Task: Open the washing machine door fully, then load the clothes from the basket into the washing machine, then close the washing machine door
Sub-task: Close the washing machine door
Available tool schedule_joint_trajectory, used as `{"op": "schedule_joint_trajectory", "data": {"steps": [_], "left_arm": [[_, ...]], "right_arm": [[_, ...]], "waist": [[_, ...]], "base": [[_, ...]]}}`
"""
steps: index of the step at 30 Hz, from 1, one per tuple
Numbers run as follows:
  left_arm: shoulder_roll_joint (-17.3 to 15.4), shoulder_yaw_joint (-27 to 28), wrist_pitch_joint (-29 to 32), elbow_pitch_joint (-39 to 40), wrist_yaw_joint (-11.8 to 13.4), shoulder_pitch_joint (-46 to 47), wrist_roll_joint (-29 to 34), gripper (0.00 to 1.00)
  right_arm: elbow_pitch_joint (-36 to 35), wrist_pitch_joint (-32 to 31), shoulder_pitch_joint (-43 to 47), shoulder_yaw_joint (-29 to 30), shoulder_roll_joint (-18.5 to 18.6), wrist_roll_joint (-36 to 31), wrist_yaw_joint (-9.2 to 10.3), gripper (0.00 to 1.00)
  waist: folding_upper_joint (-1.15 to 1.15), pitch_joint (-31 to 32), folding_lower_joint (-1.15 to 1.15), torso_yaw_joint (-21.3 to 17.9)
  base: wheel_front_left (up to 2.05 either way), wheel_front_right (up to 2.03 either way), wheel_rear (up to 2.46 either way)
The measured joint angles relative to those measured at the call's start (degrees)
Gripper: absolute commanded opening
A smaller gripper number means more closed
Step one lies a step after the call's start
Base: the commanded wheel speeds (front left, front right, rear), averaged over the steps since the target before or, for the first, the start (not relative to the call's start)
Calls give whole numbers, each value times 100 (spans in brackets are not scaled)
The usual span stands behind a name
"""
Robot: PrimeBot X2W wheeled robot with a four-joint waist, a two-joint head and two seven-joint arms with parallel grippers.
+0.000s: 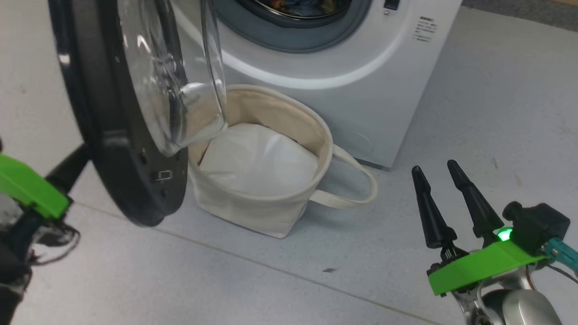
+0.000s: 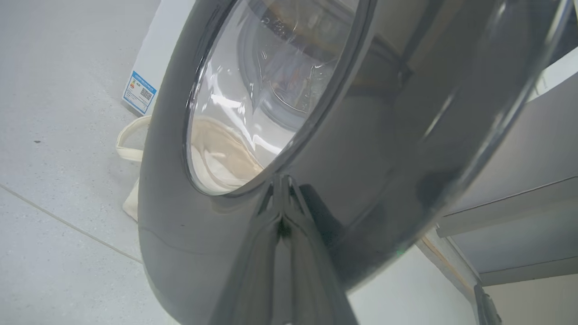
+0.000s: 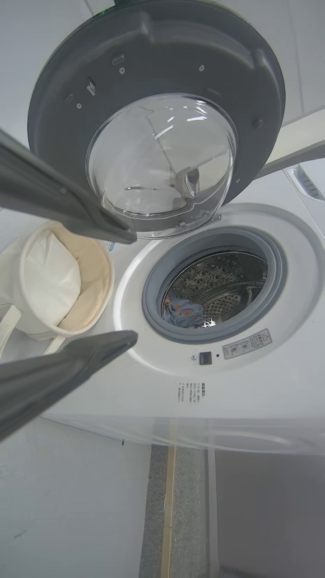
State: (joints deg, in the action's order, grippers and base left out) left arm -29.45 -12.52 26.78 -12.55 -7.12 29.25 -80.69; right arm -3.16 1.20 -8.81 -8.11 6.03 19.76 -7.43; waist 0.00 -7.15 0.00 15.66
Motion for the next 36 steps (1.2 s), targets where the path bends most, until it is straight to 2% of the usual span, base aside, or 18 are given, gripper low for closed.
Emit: {"op": "schedule_joint_trajectory", "data": {"steps": [4, 11, 21, 27, 36], "left_arm": [[-75, -416, -352, 271, -1, -79, 419, 0], [-285, -1415, -1393, 460, -1, -80, 1118, 0], [-633, -2654, -2809, -205, -2, 522, 1876, 0], [-742, -3141, -3513, -862, -11, 783, 1892, 0], [-803, -3709, -3960, -1408, -29, 1479, 1749, 0]], "right_arm": [[13, 27, 2, 1, 0, 1, 0, 100], [51, 109, 34, -15, 0, 58, 0, 100], [74, 272, 124, -70, -33, 103, 0, 100], [115, 413, 124, -107, -114, 103, 0, 100], [143, 590, 124, -99, -175, 103, 0, 100]], "waist": [[0, 49, 0, -106], [0, 151, 0, -421], [0, 180, 0, -1131], [0, 130, 0, -1681], [0, -13, 0, -2457]], "base": [[0, 0, 0], [0, 0, 0], [0, 0, 0], [0, 0, 0], [0, 0, 0]]}}
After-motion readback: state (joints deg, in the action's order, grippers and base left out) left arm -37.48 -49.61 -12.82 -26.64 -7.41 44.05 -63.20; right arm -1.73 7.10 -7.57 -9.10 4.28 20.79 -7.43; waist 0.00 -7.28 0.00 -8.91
